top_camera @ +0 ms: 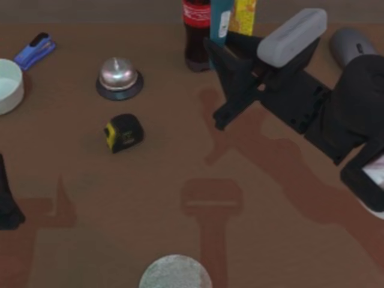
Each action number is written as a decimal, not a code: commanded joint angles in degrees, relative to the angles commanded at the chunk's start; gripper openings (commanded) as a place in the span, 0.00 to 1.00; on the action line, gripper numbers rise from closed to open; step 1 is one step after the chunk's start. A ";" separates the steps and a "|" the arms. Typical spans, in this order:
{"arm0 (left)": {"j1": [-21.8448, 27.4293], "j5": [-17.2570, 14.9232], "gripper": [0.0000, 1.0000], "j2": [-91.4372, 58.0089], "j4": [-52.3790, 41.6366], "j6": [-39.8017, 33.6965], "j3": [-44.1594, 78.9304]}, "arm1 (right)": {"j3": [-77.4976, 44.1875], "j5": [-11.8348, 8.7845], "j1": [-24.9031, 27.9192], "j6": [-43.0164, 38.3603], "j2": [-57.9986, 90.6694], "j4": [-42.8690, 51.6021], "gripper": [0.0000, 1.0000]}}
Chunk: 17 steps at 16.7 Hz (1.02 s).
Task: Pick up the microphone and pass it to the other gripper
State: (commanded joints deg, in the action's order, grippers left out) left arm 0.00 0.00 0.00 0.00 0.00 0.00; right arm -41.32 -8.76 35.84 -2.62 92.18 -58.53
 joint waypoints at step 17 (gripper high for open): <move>2.84 -7.63 1.00 -9.39 3.81 0.85 6.65 | 0.03 0.09 0.09 -0.01 -0.02 -0.05 0.00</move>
State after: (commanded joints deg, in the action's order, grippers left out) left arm 2.84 -7.63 -9.39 3.81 0.85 6.65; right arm -41.28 -8.67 35.93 -2.62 92.16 -58.58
